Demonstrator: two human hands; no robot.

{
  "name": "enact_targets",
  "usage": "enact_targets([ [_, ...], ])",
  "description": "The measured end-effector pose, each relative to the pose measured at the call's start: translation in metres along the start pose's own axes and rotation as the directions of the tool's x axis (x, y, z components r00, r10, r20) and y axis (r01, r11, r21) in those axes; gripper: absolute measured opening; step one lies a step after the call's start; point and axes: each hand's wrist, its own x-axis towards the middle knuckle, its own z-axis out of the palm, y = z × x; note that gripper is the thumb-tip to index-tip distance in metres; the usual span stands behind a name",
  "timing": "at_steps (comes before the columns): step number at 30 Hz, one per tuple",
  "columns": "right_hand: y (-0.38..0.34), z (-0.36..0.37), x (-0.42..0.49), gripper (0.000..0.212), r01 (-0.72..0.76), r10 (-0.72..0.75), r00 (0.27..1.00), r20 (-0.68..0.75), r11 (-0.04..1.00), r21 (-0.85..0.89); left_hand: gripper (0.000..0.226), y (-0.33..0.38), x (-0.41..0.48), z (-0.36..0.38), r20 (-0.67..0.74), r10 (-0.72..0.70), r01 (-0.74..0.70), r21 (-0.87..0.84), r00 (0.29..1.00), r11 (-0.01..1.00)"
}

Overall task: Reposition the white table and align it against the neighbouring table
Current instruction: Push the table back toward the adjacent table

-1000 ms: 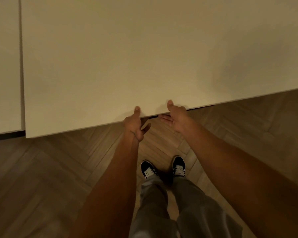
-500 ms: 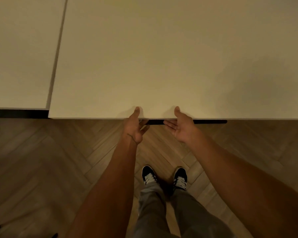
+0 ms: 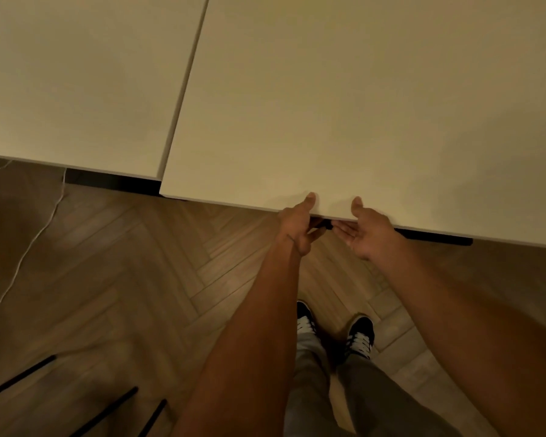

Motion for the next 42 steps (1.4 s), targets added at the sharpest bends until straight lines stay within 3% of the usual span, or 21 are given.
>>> enact_targets([
  [4,-0.001,0.002,-0.002,0.043,0.006,-0.006,1.000,-0.010,1.000,0.012,0.051,0.000,0.001,0.003,-0.034,0.010,-0.008,0.041,0.999,0.999],
  [14,-0.001,0.009,0.003,0.024,0.020,-0.018,0.996,-0.082,1.000,0.023,0.062,-0.003,0.011,0.006,-0.113,0.023,-0.018,0.045,0.993,0.999],
  [25,-0.004,0.013,-0.004,0.025,0.028,-0.027,1.000,-0.014,0.999,0.044,0.047,0.008,0.017,0.003,-0.065,0.034,-0.027,0.106,0.997,0.994],
  [32,-0.002,0.012,-0.003,0.028,0.030,-0.030,0.999,-0.016,0.999,0.037,0.055,0.007,0.016,0.000,-0.073,0.042,-0.036,0.084,0.996,0.996],
  [39,0.001,0.013,-0.009,0.045,0.020,-0.019,1.000,-0.009,0.998,0.058,0.034,0.005,0.014,-0.003,-0.029,0.038,-0.036,0.059,0.999,0.998],
  [42,0.003,0.019,-0.012,0.040,-0.015,0.014,1.000,0.015,0.998,0.066,0.033,0.005,0.015,-0.012,-0.026,0.042,-0.042,0.007,0.999,0.999],
])
